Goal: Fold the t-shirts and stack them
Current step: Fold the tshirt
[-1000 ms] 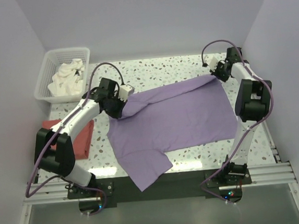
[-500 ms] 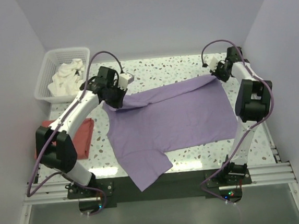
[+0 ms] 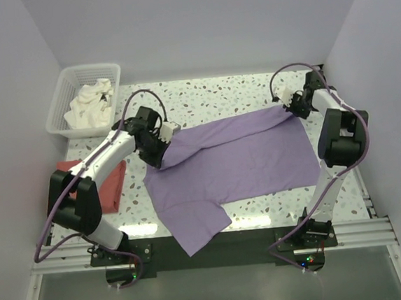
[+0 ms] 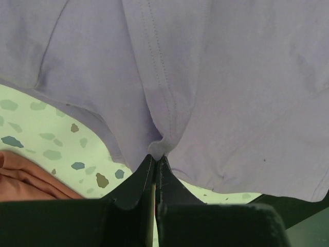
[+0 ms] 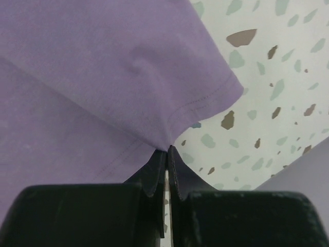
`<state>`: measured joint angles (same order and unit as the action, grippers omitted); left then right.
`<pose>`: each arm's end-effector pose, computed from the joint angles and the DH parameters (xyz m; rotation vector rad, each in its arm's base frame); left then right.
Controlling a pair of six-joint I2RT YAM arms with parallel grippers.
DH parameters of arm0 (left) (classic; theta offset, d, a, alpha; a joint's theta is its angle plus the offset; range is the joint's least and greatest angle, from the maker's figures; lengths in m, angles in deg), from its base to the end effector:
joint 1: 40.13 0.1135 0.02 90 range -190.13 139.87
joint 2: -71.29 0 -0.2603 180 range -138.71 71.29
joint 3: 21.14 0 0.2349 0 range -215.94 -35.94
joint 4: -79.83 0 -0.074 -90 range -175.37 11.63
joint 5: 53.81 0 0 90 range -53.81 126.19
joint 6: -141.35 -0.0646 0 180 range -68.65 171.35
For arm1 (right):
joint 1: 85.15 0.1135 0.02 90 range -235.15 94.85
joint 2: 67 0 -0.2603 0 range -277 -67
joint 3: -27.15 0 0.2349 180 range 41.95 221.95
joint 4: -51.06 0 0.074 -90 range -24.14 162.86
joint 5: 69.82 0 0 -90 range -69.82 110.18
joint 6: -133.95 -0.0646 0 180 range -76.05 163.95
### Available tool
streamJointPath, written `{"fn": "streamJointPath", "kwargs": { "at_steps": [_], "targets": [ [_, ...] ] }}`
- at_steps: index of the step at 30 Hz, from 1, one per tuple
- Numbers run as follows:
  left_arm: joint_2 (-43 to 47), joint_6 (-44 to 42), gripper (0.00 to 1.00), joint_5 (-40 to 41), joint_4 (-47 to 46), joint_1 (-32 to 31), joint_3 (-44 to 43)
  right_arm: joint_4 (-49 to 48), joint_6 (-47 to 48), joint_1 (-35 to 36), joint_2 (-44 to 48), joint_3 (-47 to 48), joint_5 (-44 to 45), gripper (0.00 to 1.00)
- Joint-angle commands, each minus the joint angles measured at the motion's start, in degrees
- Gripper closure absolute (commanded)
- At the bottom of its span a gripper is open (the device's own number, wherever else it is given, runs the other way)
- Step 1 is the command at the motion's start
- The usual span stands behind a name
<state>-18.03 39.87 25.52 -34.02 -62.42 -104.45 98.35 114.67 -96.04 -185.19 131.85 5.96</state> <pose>0.2662 -0.1221 0.2183 0.8628 2.6995 -0.3053 0.4332 -0.0672 0.1689 -1.3650 2.2035 -0.1967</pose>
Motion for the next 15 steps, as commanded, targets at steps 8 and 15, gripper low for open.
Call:
{"fn": "streamJointPath", "kwargs": {
  "at_steps": [8, 15],
  "targets": [
    [-3.7, 0.1, 1.00, 3.0, -3.4, 0.0, 0.7, -1.7, 3.1, -0.1, 1.2, -2.3, 1.9, 1.00],
    [-3.0, -0.7, 1.00, 4.6, -2.8, 0.0, -0.7, 0.6, 3.2, -0.4, 2.6, -0.6, 1.7, 1.00]
  ]
}}
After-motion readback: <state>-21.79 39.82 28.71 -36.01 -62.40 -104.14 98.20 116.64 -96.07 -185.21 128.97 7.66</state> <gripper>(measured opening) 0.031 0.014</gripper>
